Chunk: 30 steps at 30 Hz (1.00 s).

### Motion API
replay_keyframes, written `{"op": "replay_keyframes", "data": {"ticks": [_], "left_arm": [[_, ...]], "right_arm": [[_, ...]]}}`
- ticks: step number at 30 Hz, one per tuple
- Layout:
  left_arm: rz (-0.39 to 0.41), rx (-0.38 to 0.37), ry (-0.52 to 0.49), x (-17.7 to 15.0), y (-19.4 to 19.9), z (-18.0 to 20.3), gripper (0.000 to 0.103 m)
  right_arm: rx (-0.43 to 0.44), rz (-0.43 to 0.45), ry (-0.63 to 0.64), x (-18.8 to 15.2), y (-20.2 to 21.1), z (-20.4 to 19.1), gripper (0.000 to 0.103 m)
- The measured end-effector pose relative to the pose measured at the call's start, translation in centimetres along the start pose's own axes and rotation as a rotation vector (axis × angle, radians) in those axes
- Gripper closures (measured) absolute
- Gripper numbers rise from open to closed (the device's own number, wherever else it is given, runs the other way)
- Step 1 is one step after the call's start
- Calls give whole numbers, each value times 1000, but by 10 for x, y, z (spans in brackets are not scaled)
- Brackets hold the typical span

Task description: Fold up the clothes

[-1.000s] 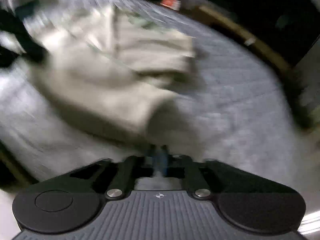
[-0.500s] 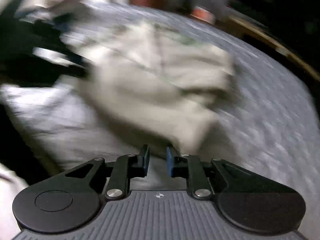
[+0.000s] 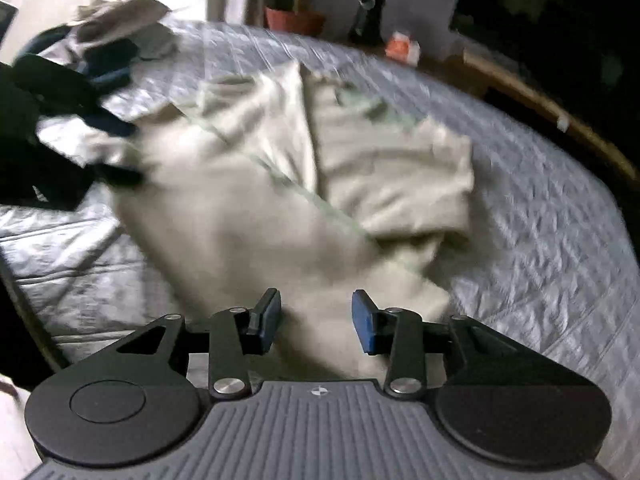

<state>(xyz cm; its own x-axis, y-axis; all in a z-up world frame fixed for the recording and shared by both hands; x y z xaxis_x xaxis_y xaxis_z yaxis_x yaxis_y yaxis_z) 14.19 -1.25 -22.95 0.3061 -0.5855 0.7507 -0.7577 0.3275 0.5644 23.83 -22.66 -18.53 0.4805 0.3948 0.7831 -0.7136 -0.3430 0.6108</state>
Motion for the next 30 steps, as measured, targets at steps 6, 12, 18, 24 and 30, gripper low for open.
{"op": "replay_keyframes", "data": {"ticks": [6,12,18,24,30], "left_arm": [[-86,186,18,-27,0,-69,54],[32,183,-170,-27,25,-62,63],[147,-21,-383,-27,41,-12,62],[161,-80,-488,-38,36,0,60],[207,-62,-622,-44,47,-9,54]], "right_arm": [[-199,-10,78,-7,19,46,41],[-30,131,366,-10,60,6,37],[48,90,608,-46,58,-18,35],[1,161,731,-52,50,-13,24],[16,194,834,-51,48,-17,23]]}}
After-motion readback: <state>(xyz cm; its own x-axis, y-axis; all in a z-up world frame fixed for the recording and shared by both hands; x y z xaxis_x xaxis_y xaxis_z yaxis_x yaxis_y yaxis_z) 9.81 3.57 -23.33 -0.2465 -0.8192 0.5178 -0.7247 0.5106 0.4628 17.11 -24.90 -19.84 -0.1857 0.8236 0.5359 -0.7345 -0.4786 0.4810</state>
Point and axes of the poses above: each gripper's, at about its wrist camera, not at the fingertips, and y roughly against the way its jaws point, z to its right, x to its top, the point moved 6 cm from there along -y, roughly the way its jaws point, and after that the axes turned 14 degrees about z, right-handed, at the moved point
